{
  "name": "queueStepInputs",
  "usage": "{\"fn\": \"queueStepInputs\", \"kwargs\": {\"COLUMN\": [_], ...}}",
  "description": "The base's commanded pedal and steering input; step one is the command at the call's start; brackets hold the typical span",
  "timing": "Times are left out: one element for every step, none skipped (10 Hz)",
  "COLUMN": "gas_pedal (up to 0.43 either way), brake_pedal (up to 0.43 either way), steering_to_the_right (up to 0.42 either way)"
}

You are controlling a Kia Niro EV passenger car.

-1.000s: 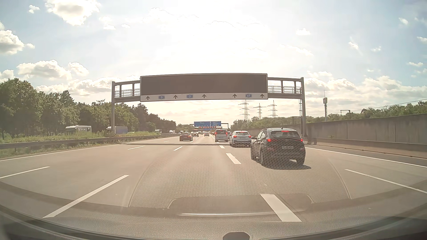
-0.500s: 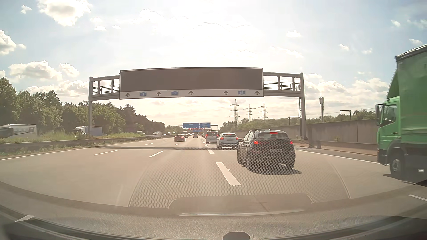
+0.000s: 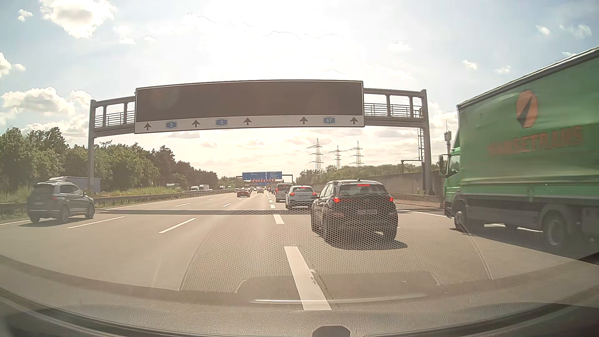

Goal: Follow the waypoints while adhering to traffic rules and regulations

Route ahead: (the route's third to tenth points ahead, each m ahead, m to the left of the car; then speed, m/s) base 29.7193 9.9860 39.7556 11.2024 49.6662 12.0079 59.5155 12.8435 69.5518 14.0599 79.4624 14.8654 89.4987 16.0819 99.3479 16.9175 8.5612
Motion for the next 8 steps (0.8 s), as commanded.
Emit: {"fn": "queueStepInputs", "kwargs": {"gas_pedal": [0.0, 0.0, 0.0, 0.0, 0.0, 0.0, 0.0, 0.0], "brake_pedal": [0.207, 0.226, 0.232, 0.232, 0.232, 0.226, 0.22, 0.201], "steering_to_the_right": [0.025, 0.023, 0.021, 0.018, 0.017, 0.018, 0.016, 0.012]}}
